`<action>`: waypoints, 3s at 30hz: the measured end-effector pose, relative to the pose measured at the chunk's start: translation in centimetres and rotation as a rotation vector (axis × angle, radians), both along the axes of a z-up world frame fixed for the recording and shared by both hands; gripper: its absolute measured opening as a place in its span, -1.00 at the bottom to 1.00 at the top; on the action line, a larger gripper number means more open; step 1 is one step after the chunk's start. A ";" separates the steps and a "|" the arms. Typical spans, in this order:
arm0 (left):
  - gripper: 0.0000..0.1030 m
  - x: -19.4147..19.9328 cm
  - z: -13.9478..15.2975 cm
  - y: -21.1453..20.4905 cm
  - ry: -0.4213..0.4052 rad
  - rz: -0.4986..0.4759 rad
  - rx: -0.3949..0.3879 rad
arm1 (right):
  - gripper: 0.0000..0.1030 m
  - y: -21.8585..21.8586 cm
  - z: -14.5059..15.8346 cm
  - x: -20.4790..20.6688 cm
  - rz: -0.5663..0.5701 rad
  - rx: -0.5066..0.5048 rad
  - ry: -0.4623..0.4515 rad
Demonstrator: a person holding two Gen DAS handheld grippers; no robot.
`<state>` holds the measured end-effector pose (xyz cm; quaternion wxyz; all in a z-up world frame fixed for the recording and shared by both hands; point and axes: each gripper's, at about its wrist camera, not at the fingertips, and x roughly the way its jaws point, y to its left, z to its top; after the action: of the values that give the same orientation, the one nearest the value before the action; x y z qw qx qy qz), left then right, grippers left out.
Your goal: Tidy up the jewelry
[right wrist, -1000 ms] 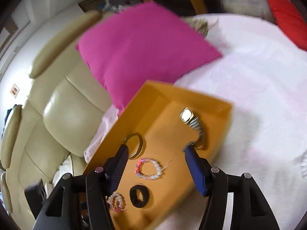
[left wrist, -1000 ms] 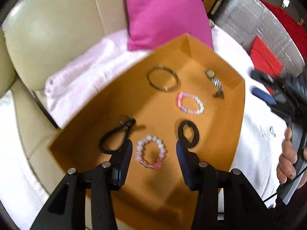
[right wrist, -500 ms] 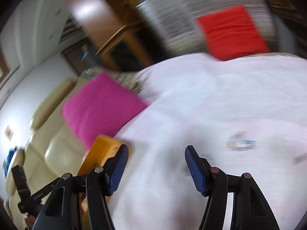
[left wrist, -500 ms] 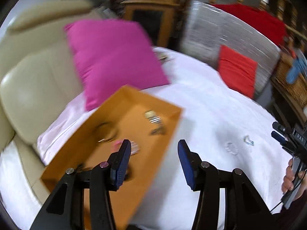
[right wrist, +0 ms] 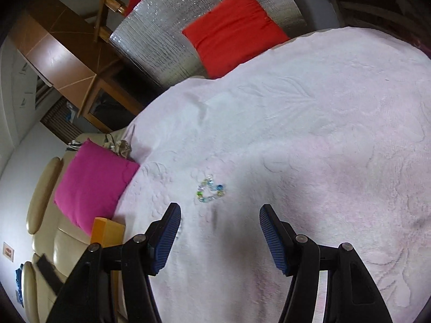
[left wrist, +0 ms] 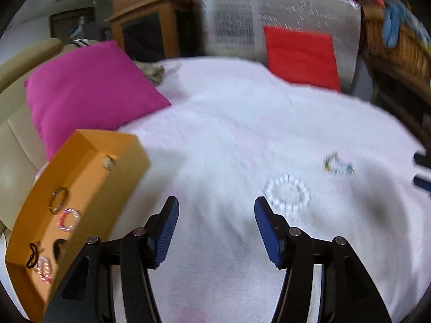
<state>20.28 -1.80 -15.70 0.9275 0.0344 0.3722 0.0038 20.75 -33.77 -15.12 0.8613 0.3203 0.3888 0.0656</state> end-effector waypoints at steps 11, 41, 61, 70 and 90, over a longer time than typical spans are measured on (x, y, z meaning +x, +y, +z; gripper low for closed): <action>0.21 0.7 0.9 -2.5 -0.025 -0.045 0.004 | 0.25 2.3 -0.1 -0.9 0.040 -0.132 0.001; 0.21 1.7 -0.5 -0.9 0.072 -0.067 0.003 | 0.25 4.8 -1.3 1.0 0.068 -0.093 0.051; 0.21 4.3 -2.8 -1.8 0.195 -0.151 -0.120 | 0.17 3.4 -3.5 3.8 0.008 -0.081 0.111; 0.21 4.8 -3.7 -2.5 0.216 -0.156 -0.117 | 0.14 4.6 -3.9 7.2 0.040 -0.065 0.079; 0.21 4.8 -4.3 -3.4 0.220 -0.183 -0.063 | -0.62 7.3 -5.2 10.8 0.081 -0.322 0.193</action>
<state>25.08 -5.16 -20.01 0.8782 0.0391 0.4668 -0.0965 31.51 -26.51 -20.35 0.8568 0.1675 0.4876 0.0061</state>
